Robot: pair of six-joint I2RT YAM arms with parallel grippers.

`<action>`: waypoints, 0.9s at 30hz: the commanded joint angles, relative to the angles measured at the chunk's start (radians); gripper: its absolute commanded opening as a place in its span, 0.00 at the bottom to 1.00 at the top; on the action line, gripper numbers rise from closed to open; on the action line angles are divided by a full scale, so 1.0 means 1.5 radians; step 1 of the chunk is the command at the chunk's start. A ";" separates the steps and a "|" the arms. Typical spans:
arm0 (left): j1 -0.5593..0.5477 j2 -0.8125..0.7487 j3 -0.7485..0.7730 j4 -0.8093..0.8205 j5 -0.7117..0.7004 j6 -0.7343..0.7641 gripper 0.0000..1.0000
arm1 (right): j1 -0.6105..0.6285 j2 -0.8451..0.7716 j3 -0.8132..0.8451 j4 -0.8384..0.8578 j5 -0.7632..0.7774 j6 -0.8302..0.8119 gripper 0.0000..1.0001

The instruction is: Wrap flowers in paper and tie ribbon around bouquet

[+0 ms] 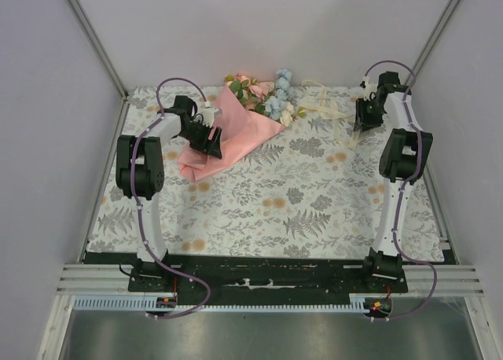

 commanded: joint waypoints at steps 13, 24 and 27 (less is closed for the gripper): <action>0.010 0.039 -0.003 0.000 -0.081 0.059 0.77 | 0.009 -0.065 -0.016 -0.036 -0.058 -0.008 0.00; 0.010 0.045 -0.003 -0.002 -0.076 0.056 0.77 | 0.066 -0.209 -0.170 -0.024 -0.105 -0.194 0.52; 0.010 0.045 0.001 -0.002 -0.073 0.056 0.77 | 0.090 -0.222 -0.200 -0.022 -0.095 -0.262 0.63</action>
